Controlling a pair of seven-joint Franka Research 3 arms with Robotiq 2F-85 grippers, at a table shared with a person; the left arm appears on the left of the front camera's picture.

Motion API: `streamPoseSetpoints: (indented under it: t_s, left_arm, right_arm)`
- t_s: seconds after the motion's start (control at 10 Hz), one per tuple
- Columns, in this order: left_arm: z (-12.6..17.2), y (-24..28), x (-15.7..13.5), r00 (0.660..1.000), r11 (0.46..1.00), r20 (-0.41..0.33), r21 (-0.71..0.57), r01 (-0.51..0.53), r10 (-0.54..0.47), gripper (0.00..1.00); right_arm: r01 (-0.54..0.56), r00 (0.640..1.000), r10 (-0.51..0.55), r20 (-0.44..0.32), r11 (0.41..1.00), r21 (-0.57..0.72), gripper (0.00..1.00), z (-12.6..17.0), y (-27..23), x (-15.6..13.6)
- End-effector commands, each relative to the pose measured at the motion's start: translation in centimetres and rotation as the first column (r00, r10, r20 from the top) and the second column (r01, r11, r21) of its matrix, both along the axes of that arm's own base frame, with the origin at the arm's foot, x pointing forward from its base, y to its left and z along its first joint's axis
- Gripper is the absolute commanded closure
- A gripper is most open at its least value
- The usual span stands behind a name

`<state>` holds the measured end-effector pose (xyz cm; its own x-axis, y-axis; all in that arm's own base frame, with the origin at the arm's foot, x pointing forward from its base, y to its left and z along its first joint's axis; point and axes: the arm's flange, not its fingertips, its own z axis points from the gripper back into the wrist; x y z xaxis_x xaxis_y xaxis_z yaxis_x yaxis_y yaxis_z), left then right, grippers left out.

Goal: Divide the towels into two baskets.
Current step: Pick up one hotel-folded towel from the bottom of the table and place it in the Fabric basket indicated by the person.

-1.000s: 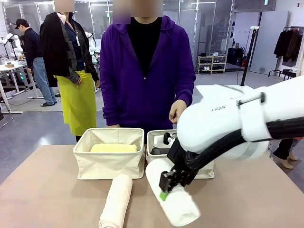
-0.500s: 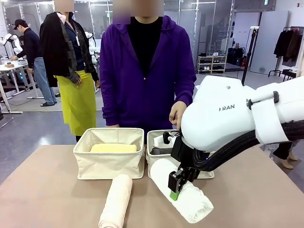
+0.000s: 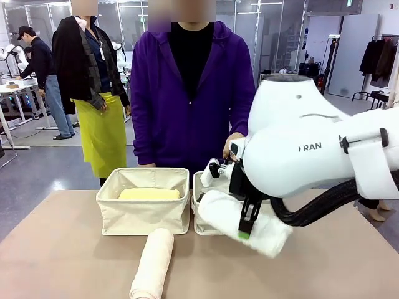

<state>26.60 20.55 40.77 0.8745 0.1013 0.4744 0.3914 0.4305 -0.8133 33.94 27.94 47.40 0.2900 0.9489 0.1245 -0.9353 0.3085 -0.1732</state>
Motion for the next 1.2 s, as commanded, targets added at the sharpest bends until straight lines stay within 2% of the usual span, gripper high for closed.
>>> streamPoseSetpoints:
  t_s: [0.0, 0.2, 0.4, 0.7, 1.1]
  left_arm:
    - [0.2, -0.1, -0.3, 1.0, 1.0, 0.005, -0.001, 0.004, -0.004, 0.0]
    - [0.2, -0.1, -0.3, 1.0, 1.0, 0.005, -0.001, 0.004, -0.004, 0.0]
    - [0.2, -0.1, -0.3, 1.0, 1.0, 0.005, -0.001, 0.004, -0.004, 0.0]
    - [0.2, -0.1, -0.3, 1.0, 1.0, 0.005, -0.001, 0.004, -0.004, 0.0]
    - [0.2, -0.1, -0.3, 1.0, 1.0, 0.005, -0.001, 0.004, -0.004, 0.0]
  right_arm:
    - [-0.236, 0.955, 0.242, 0.172, 0.97, -0.055, 0.54, 1.5, -0.1, 3.7]
    - [-0.317, 0.9, 0.349, 0.259, 0.935, -0.158, 0.54, 2.4, 0.3, 8.3]
    - [-0.289, 0.886, 0.344, 0.31, 0.934, -0.211, 0.54, 1.5, 0.9, 12.4]
    - [-0.262, 0.917, 0.323, 0.234, 0.93, -0.257, 0.54, -1.3, 0.6, 17.3]
    - [-0.288, 0.932, 0.332, 0.148, 0.923, -0.255, 0.54, -5.2, 0.3, 19.7]
